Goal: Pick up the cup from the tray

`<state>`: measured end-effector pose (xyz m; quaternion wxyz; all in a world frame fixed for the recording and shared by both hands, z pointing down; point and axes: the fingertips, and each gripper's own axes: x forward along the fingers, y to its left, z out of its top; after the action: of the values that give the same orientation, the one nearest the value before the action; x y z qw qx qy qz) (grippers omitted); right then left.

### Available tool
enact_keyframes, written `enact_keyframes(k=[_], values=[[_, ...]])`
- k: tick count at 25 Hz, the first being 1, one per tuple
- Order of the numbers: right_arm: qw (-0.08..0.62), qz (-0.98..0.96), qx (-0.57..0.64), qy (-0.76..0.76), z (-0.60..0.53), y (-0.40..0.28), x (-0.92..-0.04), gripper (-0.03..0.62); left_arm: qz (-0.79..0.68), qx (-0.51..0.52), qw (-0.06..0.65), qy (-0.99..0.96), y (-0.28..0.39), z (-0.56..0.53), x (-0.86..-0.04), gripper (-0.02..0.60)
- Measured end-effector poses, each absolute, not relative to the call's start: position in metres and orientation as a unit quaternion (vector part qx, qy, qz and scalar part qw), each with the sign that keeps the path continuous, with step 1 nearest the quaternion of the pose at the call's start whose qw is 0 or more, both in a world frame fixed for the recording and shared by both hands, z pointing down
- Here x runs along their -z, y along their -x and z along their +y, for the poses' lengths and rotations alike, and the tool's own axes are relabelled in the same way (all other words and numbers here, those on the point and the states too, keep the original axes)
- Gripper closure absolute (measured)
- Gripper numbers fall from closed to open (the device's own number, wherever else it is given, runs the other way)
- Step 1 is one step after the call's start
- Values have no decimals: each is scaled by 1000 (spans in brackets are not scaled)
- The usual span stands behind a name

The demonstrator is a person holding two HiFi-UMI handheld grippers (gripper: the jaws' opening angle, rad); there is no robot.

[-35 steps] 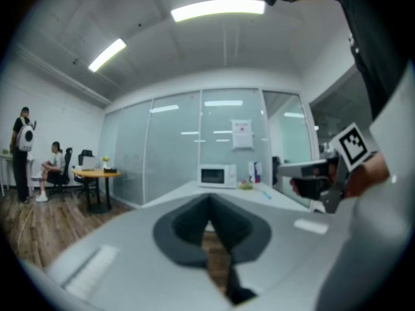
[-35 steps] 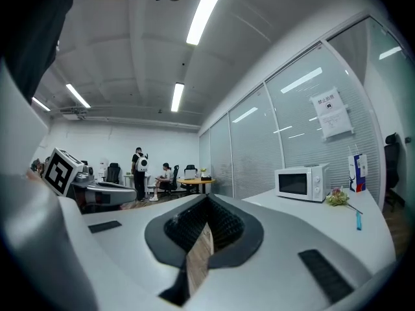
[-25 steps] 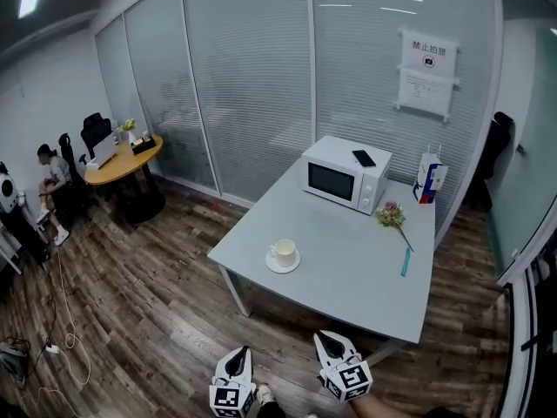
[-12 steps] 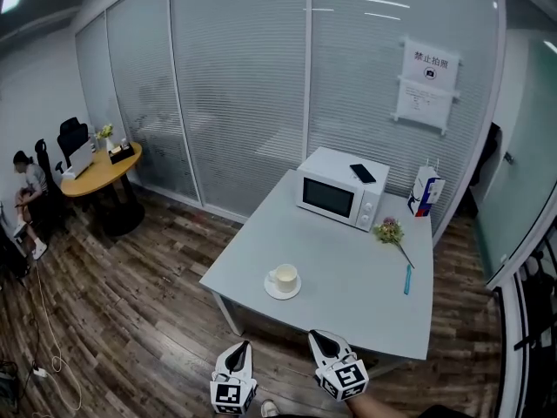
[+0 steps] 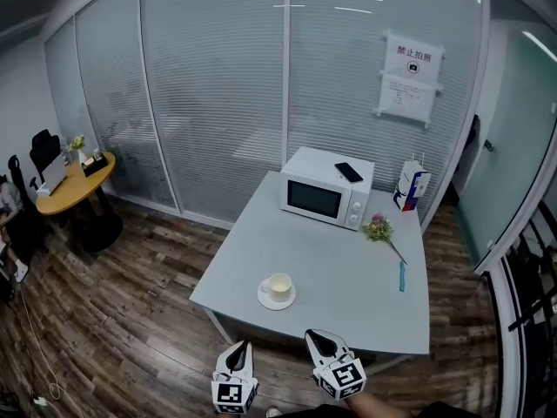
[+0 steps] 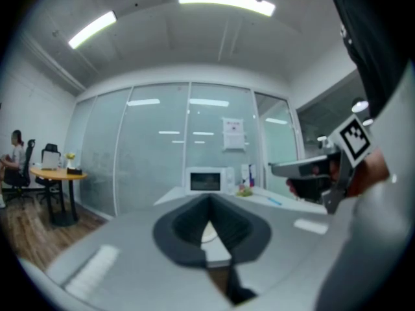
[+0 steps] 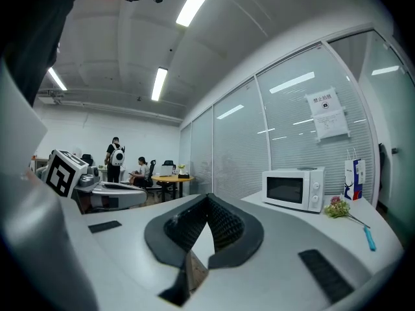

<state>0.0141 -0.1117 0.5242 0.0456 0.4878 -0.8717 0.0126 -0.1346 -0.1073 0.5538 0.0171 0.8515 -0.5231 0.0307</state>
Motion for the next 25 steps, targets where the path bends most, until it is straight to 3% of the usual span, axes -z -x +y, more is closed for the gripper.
enact_keyframes(k=[25], values=[[54, -888, -41, -455, -265, -106, -564, 589, -547, -88, 39, -831, 50, -257, -601, 583]])
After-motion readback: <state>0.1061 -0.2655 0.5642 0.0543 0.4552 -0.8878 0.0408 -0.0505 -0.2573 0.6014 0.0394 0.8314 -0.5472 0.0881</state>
